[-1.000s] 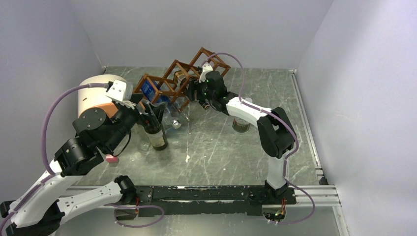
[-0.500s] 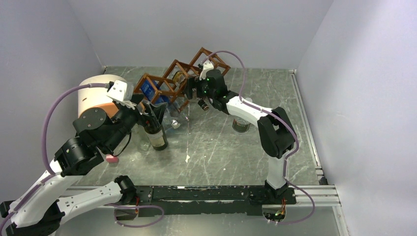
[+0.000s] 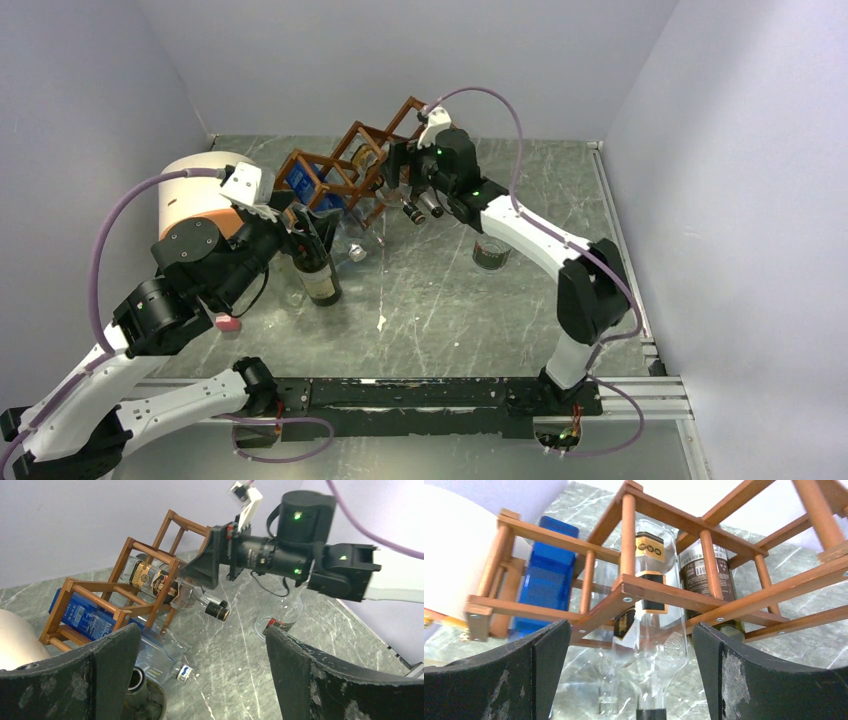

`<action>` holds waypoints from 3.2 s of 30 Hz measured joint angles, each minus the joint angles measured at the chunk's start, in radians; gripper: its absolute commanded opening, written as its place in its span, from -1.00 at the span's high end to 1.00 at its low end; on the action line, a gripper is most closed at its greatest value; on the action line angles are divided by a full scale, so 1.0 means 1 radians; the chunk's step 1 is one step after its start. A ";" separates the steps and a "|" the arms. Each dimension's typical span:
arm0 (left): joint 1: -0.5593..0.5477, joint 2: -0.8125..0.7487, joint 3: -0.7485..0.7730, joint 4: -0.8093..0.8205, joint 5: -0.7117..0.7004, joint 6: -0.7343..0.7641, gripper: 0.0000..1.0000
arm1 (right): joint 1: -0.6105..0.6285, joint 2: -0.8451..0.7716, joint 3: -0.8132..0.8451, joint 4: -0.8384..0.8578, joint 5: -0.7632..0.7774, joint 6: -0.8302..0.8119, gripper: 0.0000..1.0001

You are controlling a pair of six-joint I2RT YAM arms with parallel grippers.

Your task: Put the wine bottle on the wine rack

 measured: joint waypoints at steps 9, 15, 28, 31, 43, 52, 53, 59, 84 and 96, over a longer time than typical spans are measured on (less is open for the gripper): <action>0.000 -0.014 -0.040 0.008 0.000 0.000 -0.97 | 0.011 -0.192 -0.118 -0.143 -0.016 0.002 -0.80; 0.000 -0.016 -0.075 0.020 -0.005 0.003 -0.97 | 0.056 -0.325 -0.279 -0.278 -0.013 -0.001 -0.66; 0.000 -0.010 -0.055 0.102 0.002 0.024 -0.96 | 0.372 -0.489 -0.492 -0.031 0.039 -0.002 -0.54; 0.000 -0.006 -0.001 0.110 -0.001 0.034 -0.95 | 0.434 -0.413 -0.442 0.071 0.073 -0.011 -0.54; 0.000 -0.063 0.051 0.141 -0.090 0.055 -0.94 | 0.518 -0.072 -0.127 0.234 0.116 -0.073 -0.50; 0.000 -0.090 0.050 0.137 -0.126 0.055 -0.94 | 0.523 0.018 -0.037 0.227 0.134 -0.113 0.43; 0.000 -0.090 0.050 0.135 -0.129 0.055 -0.94 | 0.524 0.025 -0.026 0.225 0.135 -0.125 0.54; 0.000 -0.097 0.039 0.126 -0.138 0.051 -0.94 | 0.532 0.028 -0.018 0.222 0.140 -0.156 0.97; 0.000 -0.083 -0.187 0.119 -0.102 -0.018 -0.93 | 0.552 -0.585 -0.495 0.001 0.415 -0.189 1.00; 0.000 0.029 -0.462 0.397 0.230 0.090 -0.86 | 0.552 -0.751 -0.517 -0.126 0.702 -0.103 1.00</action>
